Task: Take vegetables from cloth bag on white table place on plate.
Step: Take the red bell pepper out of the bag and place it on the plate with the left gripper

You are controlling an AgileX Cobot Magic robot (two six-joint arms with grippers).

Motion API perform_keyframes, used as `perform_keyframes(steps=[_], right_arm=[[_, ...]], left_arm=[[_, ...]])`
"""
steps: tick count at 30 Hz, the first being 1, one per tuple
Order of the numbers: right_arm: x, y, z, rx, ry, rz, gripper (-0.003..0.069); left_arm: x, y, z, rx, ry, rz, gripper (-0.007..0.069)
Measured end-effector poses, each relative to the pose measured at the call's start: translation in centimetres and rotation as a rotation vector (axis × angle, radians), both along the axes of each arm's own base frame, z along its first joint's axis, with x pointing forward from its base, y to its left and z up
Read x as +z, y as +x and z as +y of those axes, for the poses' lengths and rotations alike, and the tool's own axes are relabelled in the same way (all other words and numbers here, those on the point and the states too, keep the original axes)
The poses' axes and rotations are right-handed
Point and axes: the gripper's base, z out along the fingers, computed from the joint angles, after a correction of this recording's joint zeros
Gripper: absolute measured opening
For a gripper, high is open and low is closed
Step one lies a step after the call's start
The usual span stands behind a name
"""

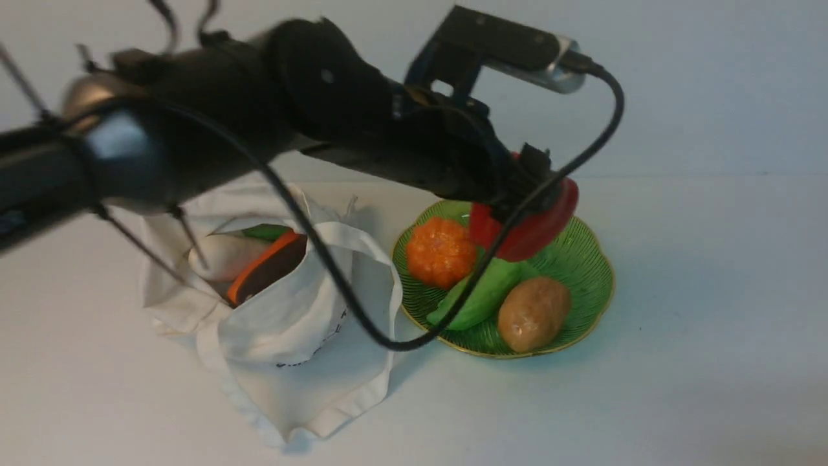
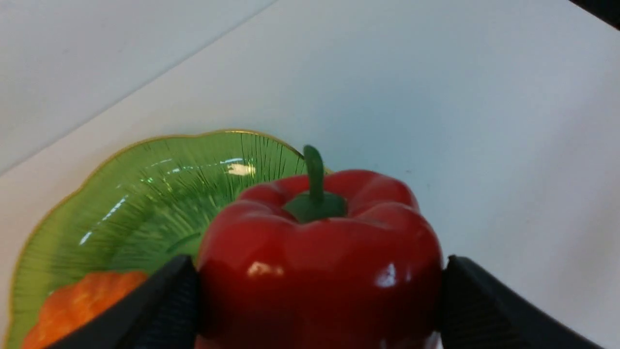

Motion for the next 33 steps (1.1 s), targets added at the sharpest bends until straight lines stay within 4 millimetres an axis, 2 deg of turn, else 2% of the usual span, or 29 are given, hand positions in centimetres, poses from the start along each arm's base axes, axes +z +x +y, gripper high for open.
perform_keyframes(steps=[2, 4, 8, 15, 22, 33], right_arm=[[0.0, 0.0, 0.0, 0.000, 0.000, 0.000, -0.0010], [0.0, 0.0, 0.0, 0.000, 0.000, 0.000, -0.0010], [0.0, 0.0, 0.0, 0.000, 0.000, 0.000, -0.0010], [0.0, 0.0, 0.0, 0.000, 0.000, 0.000, -0.0010], [0.0, 0.0, 0.0, 0.000, 0.000, 0.000, -0.0010], [0.0, 0.0, 0.0, 0.000, 0.000, 0.000, -0.0010]], left_arm=[[-1.0, 1.0, -0.7, 0.006, 0.002, 0.009, 0.0575], [-3.0, 2.7, -1.9, 0.009, 0.013, 0.027, 0.0575], [-5.0, 4.4, -3.1, 0.009, 0.024, 0.042, 0.0575], [-7.4, 6.5, -4.4, 0.012, 0.032, 0.052, 0.0575], [-7.5, 7.6, -3.2, 0.035, 0.049, 0.038, 0.0586], [-7.8, 7.7, -2.4, 0.017, 0.080, 0.089, 0.0636]])
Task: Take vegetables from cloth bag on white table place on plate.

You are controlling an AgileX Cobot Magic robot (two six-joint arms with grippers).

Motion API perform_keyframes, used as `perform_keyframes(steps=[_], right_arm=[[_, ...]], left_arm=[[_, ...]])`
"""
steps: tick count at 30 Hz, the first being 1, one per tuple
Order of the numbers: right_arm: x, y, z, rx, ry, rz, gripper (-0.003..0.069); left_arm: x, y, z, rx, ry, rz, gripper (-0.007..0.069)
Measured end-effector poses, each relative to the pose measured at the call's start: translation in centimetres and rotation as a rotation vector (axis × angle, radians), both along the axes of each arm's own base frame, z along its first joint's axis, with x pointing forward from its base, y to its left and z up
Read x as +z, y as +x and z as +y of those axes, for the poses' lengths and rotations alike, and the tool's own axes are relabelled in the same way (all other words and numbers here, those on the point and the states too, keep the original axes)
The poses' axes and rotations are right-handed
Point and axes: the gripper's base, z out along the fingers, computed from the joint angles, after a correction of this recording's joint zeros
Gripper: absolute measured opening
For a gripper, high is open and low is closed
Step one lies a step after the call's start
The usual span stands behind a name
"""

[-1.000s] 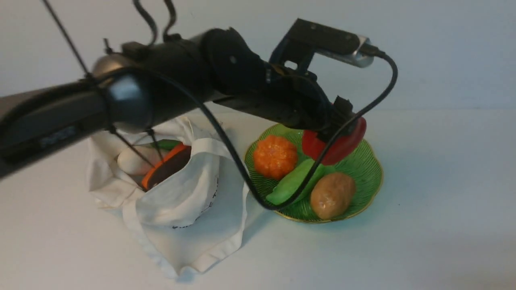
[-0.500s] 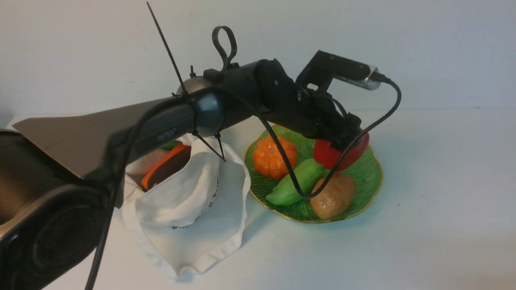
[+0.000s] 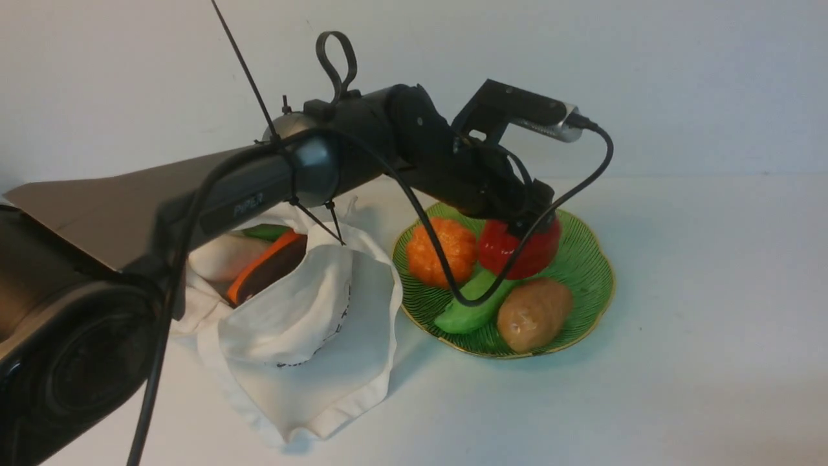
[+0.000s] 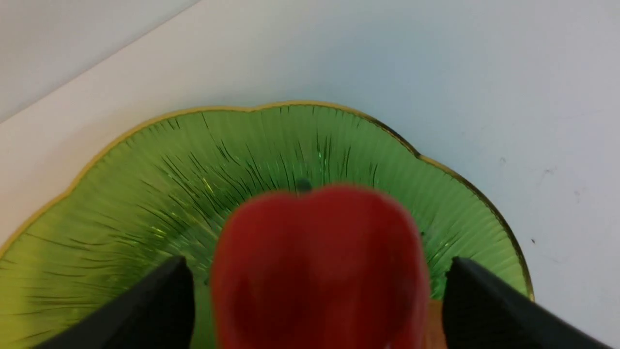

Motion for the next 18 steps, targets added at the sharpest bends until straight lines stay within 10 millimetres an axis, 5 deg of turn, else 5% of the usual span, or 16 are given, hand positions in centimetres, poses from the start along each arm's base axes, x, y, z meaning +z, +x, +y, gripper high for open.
perform_keyframes(steps=[9, 12, 15, 18], right_arm=[[0.0, 0.0, 0.0, 0.000, 0.000, 0.000, -0.0010], [0.0, 0.0, 0.0, 0.000, 0.000, 0.000, -0.0010], [0.0, 0.0, 0.0, 0.000, 0.000, 0.000, -0.0010], [0.0, 0.0, 0.0, 0.000, 0.000, 0.000, -0.0010]], left_arm=[[2.6, -0.1, -0.3, -0.033, -0.018, 0.022, 0.0609], [5.5, -0.5, 0.2, -0.043, 0.019, -0.006, 0.0461], [9.5, -1.5, 1.9, -0.005, 0.096, -0.074, 0.0187], [13.1, -2.7, 3.8, 0.049, 0.167, -0.156, 0.0042]])
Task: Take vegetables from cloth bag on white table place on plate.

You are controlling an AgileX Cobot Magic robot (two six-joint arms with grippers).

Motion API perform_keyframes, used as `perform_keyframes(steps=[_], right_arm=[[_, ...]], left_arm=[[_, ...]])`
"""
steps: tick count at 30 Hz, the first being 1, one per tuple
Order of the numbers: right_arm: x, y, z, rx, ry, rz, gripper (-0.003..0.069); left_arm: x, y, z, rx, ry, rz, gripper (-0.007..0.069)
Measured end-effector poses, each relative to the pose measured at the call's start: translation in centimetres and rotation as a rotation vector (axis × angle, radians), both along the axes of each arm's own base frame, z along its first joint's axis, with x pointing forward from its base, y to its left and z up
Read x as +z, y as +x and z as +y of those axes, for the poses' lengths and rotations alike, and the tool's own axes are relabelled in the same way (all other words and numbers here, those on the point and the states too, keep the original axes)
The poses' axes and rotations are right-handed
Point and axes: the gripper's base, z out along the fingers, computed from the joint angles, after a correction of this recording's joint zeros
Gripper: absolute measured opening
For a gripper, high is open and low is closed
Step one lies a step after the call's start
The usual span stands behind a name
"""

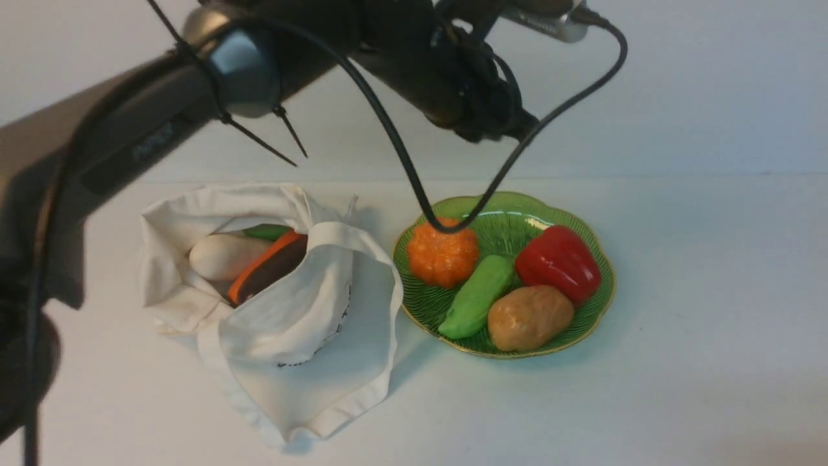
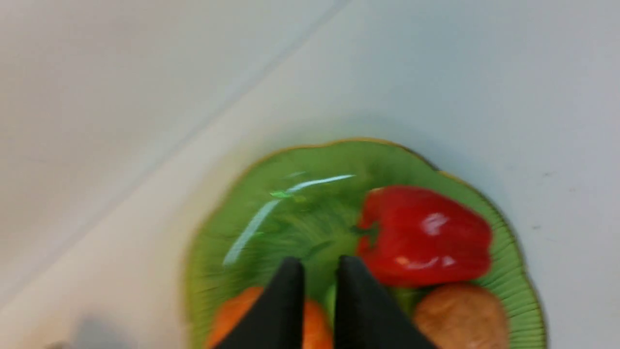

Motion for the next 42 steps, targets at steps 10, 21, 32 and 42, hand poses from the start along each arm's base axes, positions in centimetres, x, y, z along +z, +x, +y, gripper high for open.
perform_keyframes(steps=[10, 21, 32, 42], right_arm=[[0.0, 0.0, 0.0, 0.000, 0.000, 0.000, -0.0010], [0.0, 0.0, 0.0, 0.000, 0.000, 0.000, -0.0010], [0.0, 0.0, 0.0, 0.000, 0.000, 0.000, -0.0010], [0.0, 0.0, 0.0, 0.000, 0.000, 0.000, -0.0010]], left_arm=[[10.4, -5.5, 8.4, 0.192, -0.005, -0.131, -0.0005], [14.6, -16.5, 15.2, 0.266, -0.109, -0.233, -0.0005], [8.5, -25.9, 18.9, 0.280, -0.359, -0.296, -0.0005], [4.2, -30.4, 20.5, 0.269, -0.427, -0.265, -0.0005]])
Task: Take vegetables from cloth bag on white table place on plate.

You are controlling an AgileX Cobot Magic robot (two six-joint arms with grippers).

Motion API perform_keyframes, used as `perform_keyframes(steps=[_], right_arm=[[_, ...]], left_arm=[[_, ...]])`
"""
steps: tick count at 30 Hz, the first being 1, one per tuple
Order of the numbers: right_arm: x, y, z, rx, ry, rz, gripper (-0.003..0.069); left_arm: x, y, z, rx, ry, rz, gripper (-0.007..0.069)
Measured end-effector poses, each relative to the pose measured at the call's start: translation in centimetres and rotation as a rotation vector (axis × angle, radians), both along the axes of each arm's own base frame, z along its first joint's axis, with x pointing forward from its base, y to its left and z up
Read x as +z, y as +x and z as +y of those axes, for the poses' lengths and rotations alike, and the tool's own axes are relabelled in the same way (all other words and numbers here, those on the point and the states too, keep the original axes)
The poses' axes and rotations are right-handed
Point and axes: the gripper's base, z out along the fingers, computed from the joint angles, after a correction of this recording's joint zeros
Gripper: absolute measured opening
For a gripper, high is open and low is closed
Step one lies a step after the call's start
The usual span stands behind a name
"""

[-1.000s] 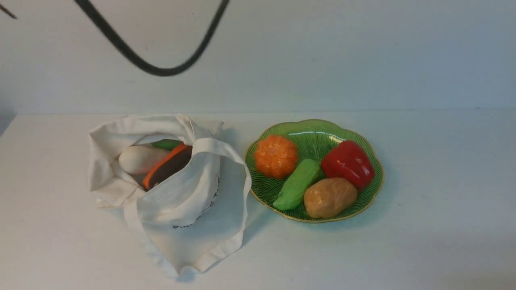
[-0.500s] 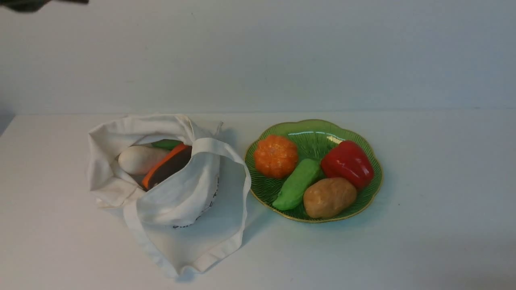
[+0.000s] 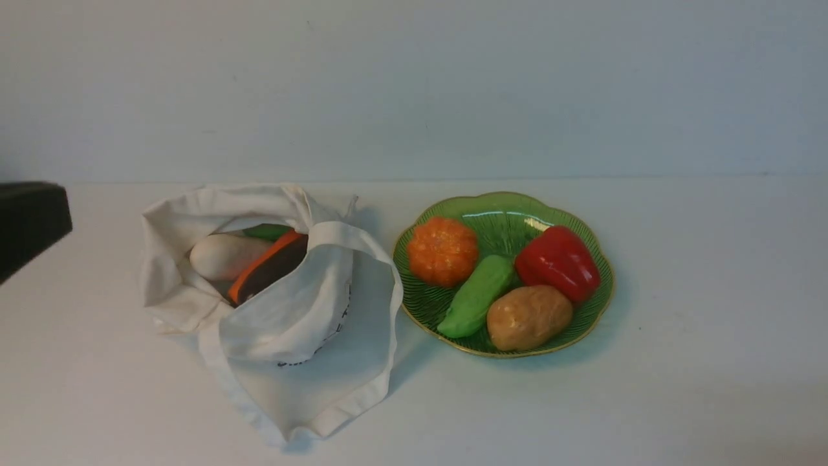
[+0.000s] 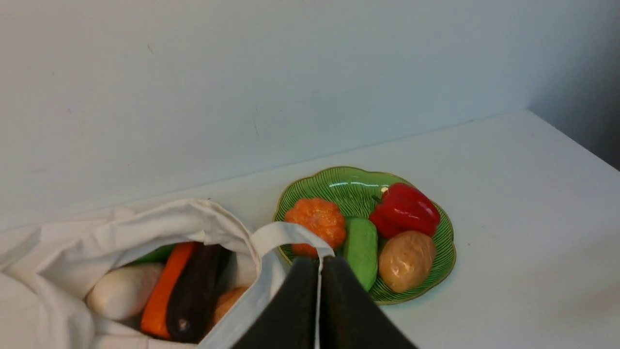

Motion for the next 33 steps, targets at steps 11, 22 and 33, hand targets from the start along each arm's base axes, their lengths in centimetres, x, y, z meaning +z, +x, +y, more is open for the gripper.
perform_keyframes(steps=[11, 22, 33], right_arm=[[0.0, 0.0, 0.0, 0.000, 0.000, 0.000, -0.0010], [0.0, 0.0, 0.0, 0.000, 0.000, 0.000, -0.0010], [0.0, 0.0, 0.0, 0.000, 0.000, 0.000, -0.0010]], left_arm=[[-0.1, -0.3, 0.4, 0.013, 0.049, -0.036, -0.0005], [-6.7, -2.3, 2.6, 0.190, 0.091, -0.225, -0.0005], [-20.9, -2.7, 3.9, 0.400, 0.143, -0.108, -0.0005]])
